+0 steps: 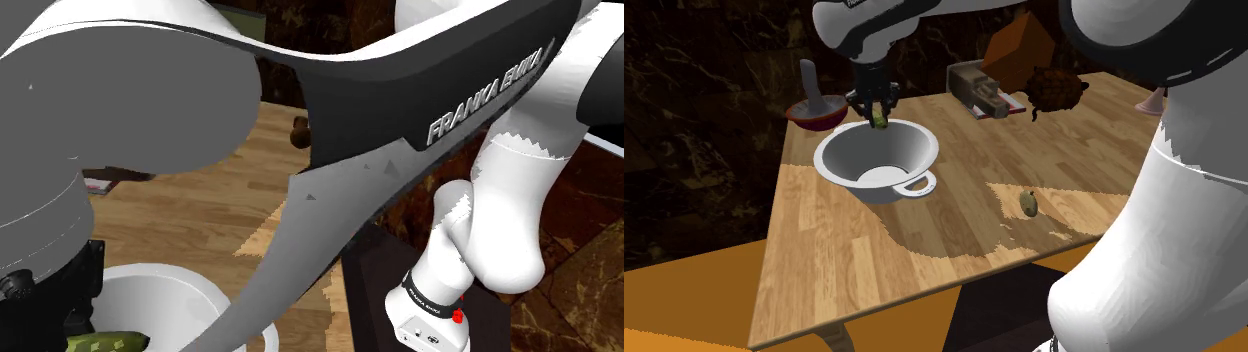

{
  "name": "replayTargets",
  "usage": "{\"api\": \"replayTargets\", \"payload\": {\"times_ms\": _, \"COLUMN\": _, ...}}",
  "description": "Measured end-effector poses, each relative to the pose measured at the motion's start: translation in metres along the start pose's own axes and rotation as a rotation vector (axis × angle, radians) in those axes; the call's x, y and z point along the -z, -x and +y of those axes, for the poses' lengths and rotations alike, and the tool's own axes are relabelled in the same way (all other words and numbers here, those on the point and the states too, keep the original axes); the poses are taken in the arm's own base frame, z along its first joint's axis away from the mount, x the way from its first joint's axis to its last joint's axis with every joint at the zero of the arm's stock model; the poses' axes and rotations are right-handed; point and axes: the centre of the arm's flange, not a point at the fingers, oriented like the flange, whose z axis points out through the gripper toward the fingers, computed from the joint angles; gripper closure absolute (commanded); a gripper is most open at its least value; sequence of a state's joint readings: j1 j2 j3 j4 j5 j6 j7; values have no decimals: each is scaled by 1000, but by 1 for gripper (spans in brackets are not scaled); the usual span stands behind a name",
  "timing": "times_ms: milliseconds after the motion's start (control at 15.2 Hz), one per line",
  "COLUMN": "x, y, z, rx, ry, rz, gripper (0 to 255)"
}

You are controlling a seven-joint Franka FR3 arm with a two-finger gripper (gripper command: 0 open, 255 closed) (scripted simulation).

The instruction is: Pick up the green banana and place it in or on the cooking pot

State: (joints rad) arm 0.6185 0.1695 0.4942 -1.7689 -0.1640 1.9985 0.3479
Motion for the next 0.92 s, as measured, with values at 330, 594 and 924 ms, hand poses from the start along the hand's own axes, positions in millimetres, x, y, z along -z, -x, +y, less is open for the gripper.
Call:
{"api": "replayTargets", "payload": {"times_ms": 330, "x": -19, "y": -2, "z": -13, "rx": -2, "ry": 0, "rz": 0, "gripper": 255}}
{"api": "replayTargets", "payload": {"times_ms": 594, "x": -41, "y": 0, "z": -15, "rx": -2, "ry": 0, "rz": 0, "gripper": 255}}
{"api": "replayTargets", "payload": {"times_ms": 924, "x": -64, "y": 2, "z": -15, "rx": -2, "ry": 0, "rz": 0, "gripper": 255}}
